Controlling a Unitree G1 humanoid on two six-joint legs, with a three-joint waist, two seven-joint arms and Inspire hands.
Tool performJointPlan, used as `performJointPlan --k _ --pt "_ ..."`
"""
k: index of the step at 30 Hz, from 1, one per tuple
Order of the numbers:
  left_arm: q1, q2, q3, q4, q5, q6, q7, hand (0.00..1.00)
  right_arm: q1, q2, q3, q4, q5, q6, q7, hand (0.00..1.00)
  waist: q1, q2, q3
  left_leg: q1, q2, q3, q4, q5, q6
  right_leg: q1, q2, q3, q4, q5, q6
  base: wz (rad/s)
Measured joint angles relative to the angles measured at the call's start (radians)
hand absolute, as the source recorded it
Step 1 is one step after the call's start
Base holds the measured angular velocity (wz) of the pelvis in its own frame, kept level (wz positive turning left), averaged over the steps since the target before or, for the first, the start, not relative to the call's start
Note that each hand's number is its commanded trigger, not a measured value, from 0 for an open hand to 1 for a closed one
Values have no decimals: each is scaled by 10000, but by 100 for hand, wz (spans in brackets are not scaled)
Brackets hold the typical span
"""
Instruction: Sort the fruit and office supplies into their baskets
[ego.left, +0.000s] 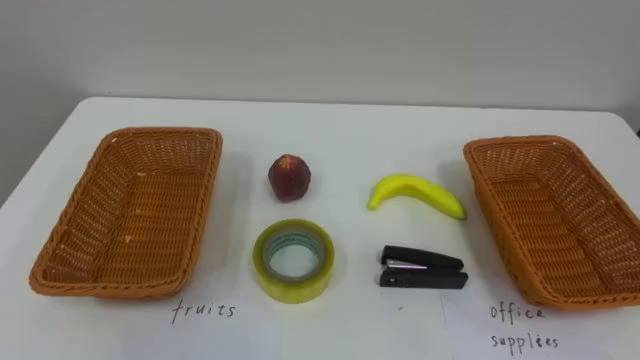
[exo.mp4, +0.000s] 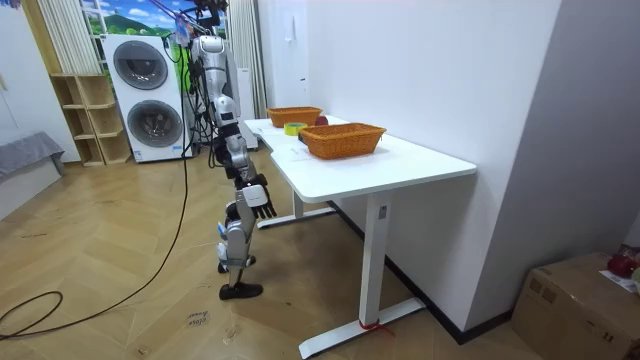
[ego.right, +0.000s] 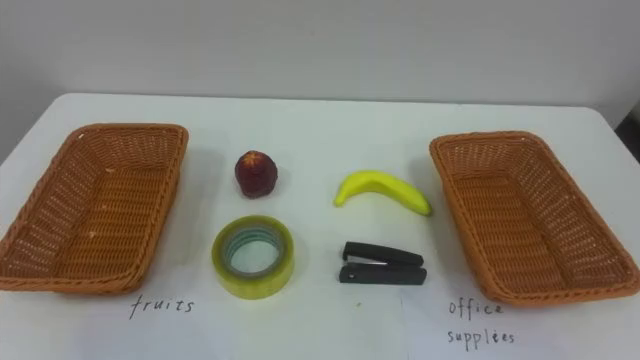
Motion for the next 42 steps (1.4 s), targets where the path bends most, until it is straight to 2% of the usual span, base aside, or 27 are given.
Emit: performJointPlan --k 20,25,30,33,38,42 --pt "121 1 -177 -10 209 -42 628 0 91 7 -26 -25 235 -22 -82 0 -4 -62 -15 38 0 12 8 0 0 42 0 -12 3 0 0 0" --pt "405 37 36 -23 486 -23 688 0 270 42 -604 81 821 -3 -442 0 -93 -25 -23 40 1 -3 9 -1 0 45 0 -20 3 0 0 0" --pt "577 49 222 -120 869 207 693 0 620 10 -1352 62 1638 13 -819 0 -287 5 -22 23 4 7 12 -1 -1 15 3 11 11 0 0 0" --pt "583 101 413 -137 871 205 703 0 709 -55 -1831 52 1828 13 -1064 0 -489 -2 -23 34 3 60 12 0 -1 4 5 73 17 0 0 -4" --pt "639 140 800 -521 876 134 704 0 996 -61 -2504 -18 2318 2 -1376 0 -568 -37 -35 75 4 154 2 -1 1 -5 12 251 25 0 0 -6" --pt "608 240 813 -523 854 26 707 0 1121 -87 -3257 -690 2642 -2 -1993 0 -830 -75 -45 107 14 186 22 0 2 10 15 236 52 0 -1 -1"
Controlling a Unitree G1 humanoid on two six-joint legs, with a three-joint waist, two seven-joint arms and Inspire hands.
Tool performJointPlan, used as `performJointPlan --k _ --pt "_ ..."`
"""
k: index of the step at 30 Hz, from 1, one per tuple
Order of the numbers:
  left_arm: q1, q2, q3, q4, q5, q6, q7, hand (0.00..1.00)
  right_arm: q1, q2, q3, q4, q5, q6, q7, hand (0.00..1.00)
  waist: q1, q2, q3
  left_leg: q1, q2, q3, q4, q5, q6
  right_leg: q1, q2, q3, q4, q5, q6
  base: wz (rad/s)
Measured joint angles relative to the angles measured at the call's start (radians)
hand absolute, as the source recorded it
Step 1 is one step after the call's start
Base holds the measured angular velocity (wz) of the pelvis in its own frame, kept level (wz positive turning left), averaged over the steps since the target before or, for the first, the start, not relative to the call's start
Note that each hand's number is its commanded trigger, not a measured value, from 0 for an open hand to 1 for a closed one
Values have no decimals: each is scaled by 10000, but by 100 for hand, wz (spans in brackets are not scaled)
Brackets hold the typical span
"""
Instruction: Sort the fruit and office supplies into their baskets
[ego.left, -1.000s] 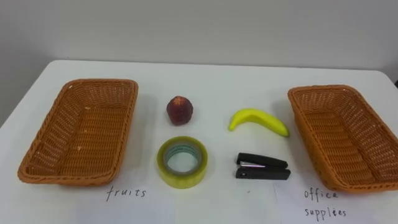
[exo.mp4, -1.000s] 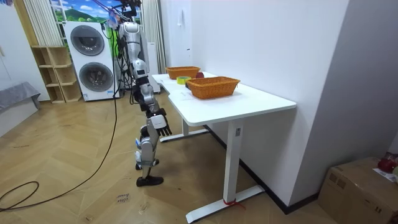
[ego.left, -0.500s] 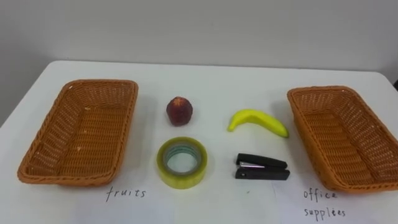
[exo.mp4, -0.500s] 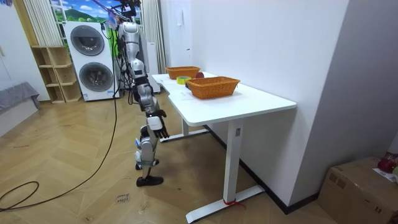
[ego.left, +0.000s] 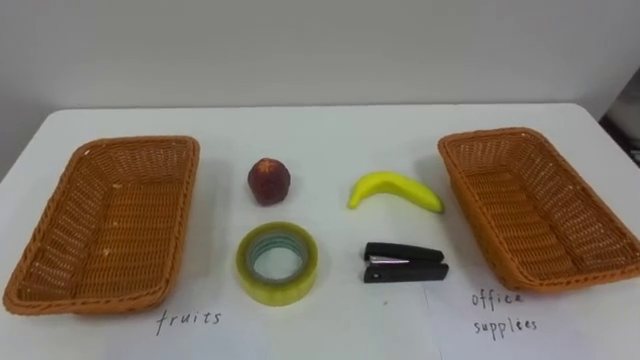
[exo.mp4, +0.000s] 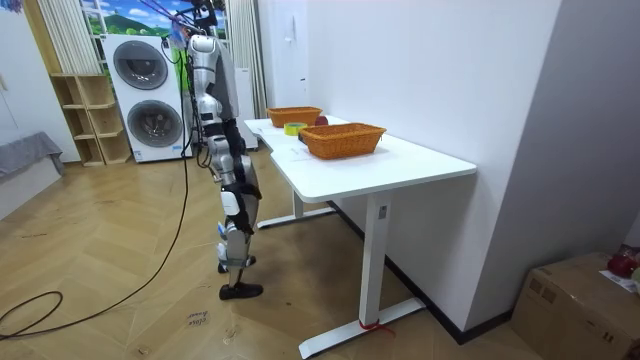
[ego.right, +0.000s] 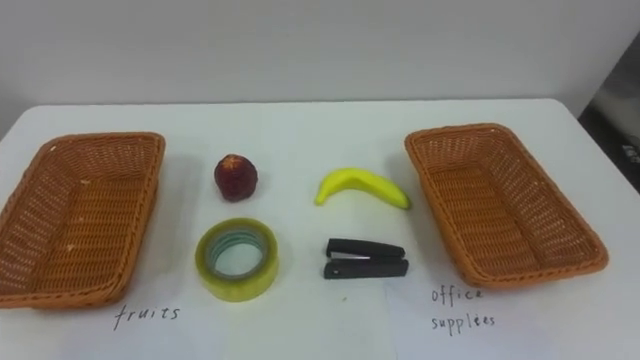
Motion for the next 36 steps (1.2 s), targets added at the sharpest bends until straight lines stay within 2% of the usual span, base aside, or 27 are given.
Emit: performJointPlan --k 3,7,9,12,19,23,26,34,36 --pt "103 105 10 -183 -1 -83 167 0 108 -17 -962 -1117 585 -31 -751 0 -245 -41 7 70 2 35 -12 0 0 -17 0 54 -1 -1 -1 -3" --pt "161 252 7 -185 3 -257 493 0 99 -48 -1466 -2319 1076 -309 -1682 0 -318 -139 -1 50 20 211 -16 -2 -3 -118 27 281 -15 -26 -30 -13" --pt "229 274 33 -285 6 -278 612 0 103 -52 -1749 -3022 1094 -402 -2303 0 -466 -217 -10 -38 16 251 -13 1 -1 -226 30 370 7 -25 -31 -5" --pt "384 272 165 -296 25 -289 624 0 129 -79 -2291 -3870 1103 -605 -3171 0 -476 -214 -9 -55 33 410 -17 2 1 -379 48 490 150 -26 -29 -15" --pt "748 282 187 -1302 17 -273 770 0 558 -110 -2713 -7179 932 -976 -5450 0 -731 -205 -20 -96 36 435 -180 3 3 -460 59 531 183 -27 -28 -2" --pt "702 292 172 -1517 18 -333 775 0 510 -324 -2721 -8715 409 -1251 -6607 0 -788 -228 -23 -221 74 518 -182 5 -2 -691 93 605 318 -26 -29 -6" --pt "731 335 56 -1305 -19 -351 773 0 513 -534 -2739 -9082 418 -1575 -7427 0 -777 -270 -25 -219 80 533 -171 6 -3 -697 102 611 323 -26 -30 0" --pt "718 325 -21 -1337 51 -288 257 0 489 -729 -3062 -10602 9 -1786 -8972 0 -732 -248 -34 -263 69 513 -187 7 -4 -735 103 634 315 -26 -29 0" --pt "740 289 -29 -1338 38 -269 128 0 366 -917 -3114 -10787 -291 -1811 -9304 0 -741 -247 -33 -262 69 515 -182 9 -7 -741 105 620 328 -26 -30 0"
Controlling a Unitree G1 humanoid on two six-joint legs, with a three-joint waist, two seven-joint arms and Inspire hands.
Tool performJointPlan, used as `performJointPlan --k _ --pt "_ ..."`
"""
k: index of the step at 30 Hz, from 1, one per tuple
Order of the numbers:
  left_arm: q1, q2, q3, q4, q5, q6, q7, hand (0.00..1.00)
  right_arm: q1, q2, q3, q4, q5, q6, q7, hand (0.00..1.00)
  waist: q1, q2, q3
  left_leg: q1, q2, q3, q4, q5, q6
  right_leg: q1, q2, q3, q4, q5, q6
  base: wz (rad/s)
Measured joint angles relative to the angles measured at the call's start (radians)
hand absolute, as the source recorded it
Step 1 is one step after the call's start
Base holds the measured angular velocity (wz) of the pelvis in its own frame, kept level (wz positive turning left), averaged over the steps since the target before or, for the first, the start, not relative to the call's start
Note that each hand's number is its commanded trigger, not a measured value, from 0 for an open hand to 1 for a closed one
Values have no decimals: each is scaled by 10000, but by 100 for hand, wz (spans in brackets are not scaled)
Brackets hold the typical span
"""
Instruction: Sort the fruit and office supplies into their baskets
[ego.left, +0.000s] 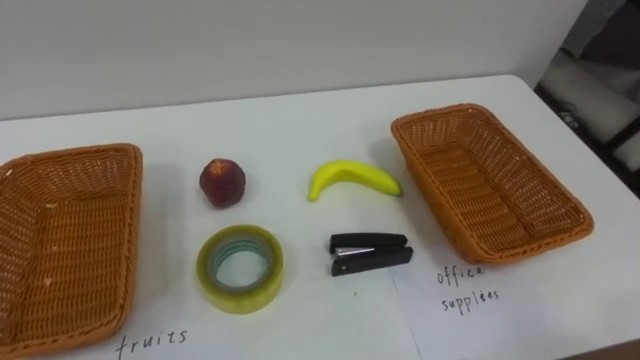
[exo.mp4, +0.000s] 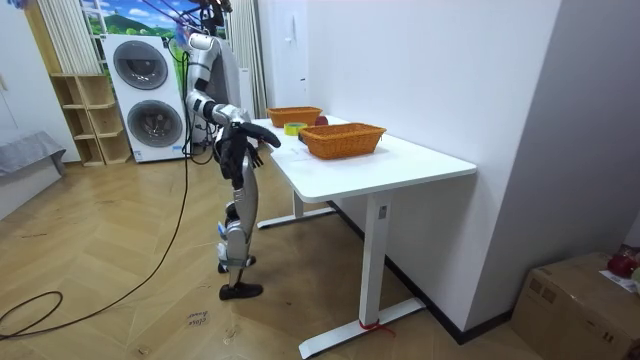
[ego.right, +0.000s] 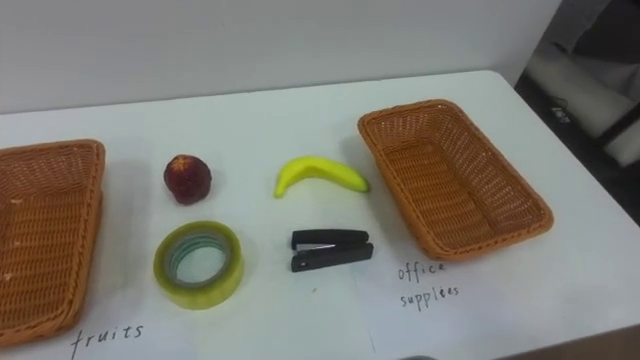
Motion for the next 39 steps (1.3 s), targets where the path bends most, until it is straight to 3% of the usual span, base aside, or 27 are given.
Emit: performJointPlan --k 8,11,18,21,27,30,39 --pt "-13 -12 -2 29 -17 11 79 0 -299 -332 -202 -1356 -1675 -155 -697 0 26 7 6 -88 3 -37 -2 4 -6 -86 11 -10 13 0 0 0" --pt "-30 15 -11 41 -10 14 138 0 -301 -349 -196 -2206 -2705 -154 -945 0 123 -35 16 -142 2 -36 29 10 -9 -152 12 -11 19 1 -1 0" --pt "-167 245 -290 644 -5 -50 168 0 -734 -792 -194 -2843 -4297 -289 -1053 0 315 -242 33 -133 -1 -75 39 9 -8 -134 1 -106 15 0 0 0" --pt "-254 274 -279 924 27 -48 166 0 -963 -987 -203 -3261 -4405 -285 -789 0 296 -321 68 -222 -2 -170 20 9 -8 -159 -16 -266 -6 0 0 8" --pt "-354 274 -248 1228 419 -30 165 0 -1460 -1320 -224 -4317 -4395 -290 -258 0 338 -315 54 -318 9 -283 141 11 -12 -160 -16 -374 -20 1 -1 8" --pt "-543 288 -273 1567 469 -26 169 0 -1505 -1345 -3 -4876 -4396 -281 14 0 554 -297 23 -287 9 -274 157 14 -12 -134 -20 -374 -11 0 0 0" --pt "-558 286 -418 1552 489 137 163 0 -2278 -1354 704 -5827 -4479 -242 984 0 739 -343 79 -331 2 -345 175 12 -11 -132 -46 -464 -7 1 -1 2"
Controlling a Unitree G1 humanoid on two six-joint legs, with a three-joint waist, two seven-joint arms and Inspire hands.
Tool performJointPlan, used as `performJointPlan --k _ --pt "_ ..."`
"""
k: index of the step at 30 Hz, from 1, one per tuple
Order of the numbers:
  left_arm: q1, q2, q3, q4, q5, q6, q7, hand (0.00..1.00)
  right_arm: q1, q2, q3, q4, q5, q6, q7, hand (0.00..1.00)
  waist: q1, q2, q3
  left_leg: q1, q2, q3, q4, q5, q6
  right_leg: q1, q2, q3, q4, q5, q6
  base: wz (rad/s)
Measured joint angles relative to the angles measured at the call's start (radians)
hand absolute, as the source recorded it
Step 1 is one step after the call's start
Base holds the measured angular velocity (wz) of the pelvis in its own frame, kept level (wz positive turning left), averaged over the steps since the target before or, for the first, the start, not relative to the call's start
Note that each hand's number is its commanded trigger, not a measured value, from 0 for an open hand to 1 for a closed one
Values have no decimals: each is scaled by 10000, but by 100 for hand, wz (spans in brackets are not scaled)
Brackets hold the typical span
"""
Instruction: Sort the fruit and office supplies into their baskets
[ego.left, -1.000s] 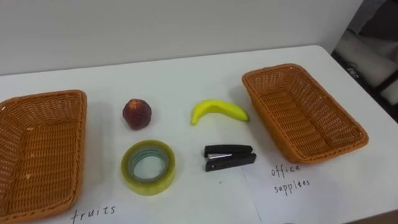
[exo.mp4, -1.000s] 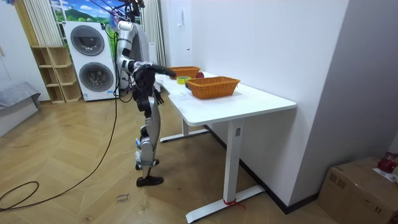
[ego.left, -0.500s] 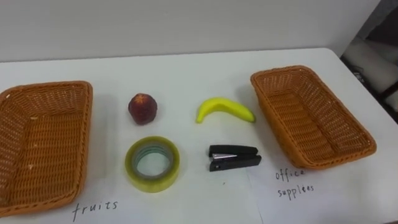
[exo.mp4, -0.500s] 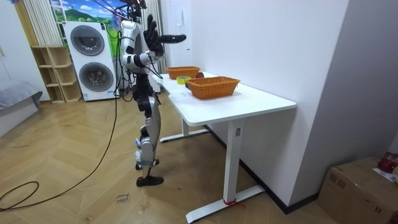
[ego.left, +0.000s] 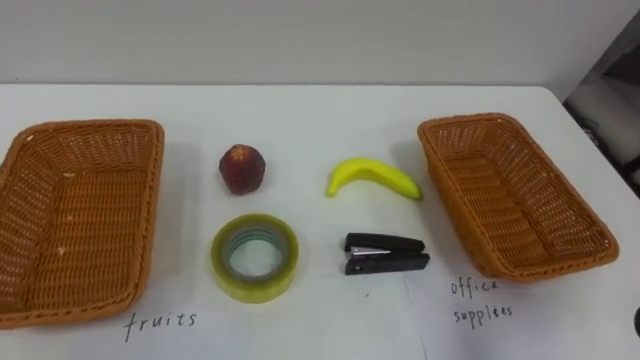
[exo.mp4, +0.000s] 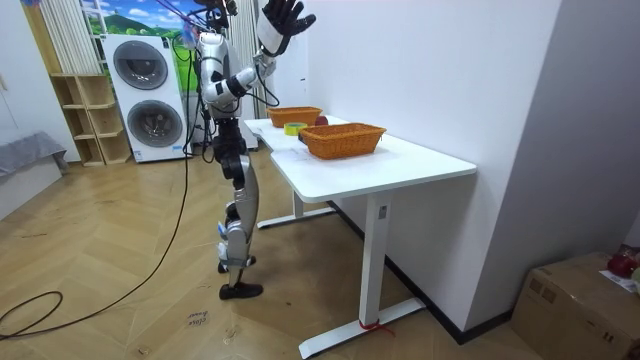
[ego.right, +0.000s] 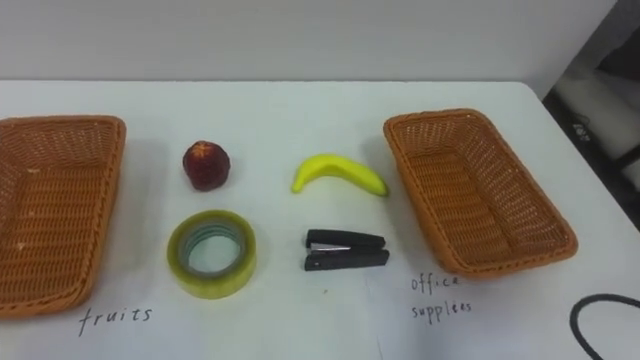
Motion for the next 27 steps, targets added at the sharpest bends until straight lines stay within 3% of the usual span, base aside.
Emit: performJointPlan --k 14,27 --pt "4 25 -166 29 375 12 47 0 -402 -27 1216 -2 -594 24 1202 0 426 -25 -28 12 -7 -322 100 5 -6 193 -30 -440 -11 0 -1 7" --pt "-41 24 -128 -83 1380 163 -11 0 -405 -59 2246 1 -1033 112 2222 0 921 -25 -27 33 6 -310 53 8 -7 233 -40 -448 -29 0 -1 0"
